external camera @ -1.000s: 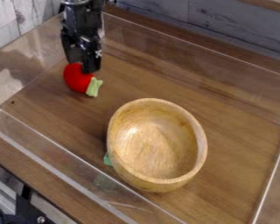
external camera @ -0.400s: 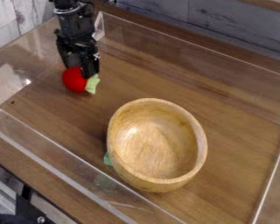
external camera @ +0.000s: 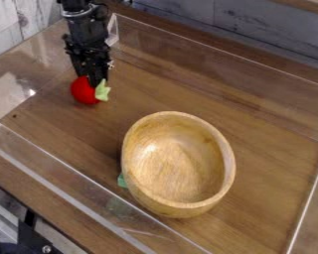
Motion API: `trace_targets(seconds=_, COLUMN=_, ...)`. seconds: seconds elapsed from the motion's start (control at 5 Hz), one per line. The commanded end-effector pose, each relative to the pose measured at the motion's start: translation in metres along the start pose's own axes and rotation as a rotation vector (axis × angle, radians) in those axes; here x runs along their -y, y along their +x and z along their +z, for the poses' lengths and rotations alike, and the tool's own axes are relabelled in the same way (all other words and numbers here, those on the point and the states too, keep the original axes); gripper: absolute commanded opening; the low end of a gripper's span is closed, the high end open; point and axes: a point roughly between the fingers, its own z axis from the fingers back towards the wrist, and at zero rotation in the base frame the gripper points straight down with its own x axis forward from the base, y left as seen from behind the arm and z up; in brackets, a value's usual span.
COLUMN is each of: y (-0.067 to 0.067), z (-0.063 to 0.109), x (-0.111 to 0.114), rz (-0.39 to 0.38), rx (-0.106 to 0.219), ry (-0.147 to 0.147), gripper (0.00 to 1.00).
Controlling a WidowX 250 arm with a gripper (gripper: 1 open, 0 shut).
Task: Move the red object to the right side of the table
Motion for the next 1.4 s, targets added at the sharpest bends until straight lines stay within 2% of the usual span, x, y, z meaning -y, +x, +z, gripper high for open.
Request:
trace_targets(seconds=0.0, y=0.003, z=0.031, x=0.014, rz=-0.021, rx=0.039, ry=0.061, gripper=0.00)
trace_targets(seconds=0.2, y=0.001, z=0.051, x=0.032, rz=-0.033, rx=0.047, ry=0.098, gripper=0.00)
trace_targets(seconds=0.4, y=0.005, z=0.060, x=0.071, rz=-0.019, rx=0.063, ry=0.123, gripper=0.00)
trace_targets(seconds=0.6, y=0.008, z=0.063, x=0.115, rz=-0.004, rx=0.078, ry=0.134, gripper=0.00)
trace_targets(seconds=0.8, y=0.014, z=0.067, x=0.160, rz=-0.026, rx=0.096, ry=0.124, gripper=0.00)
trace_targets(seconds=1.2, y=0.032, z=0.049, x=0.257, rz=-0.160, rx=0.116, ry=0.086, gripper=0.00)
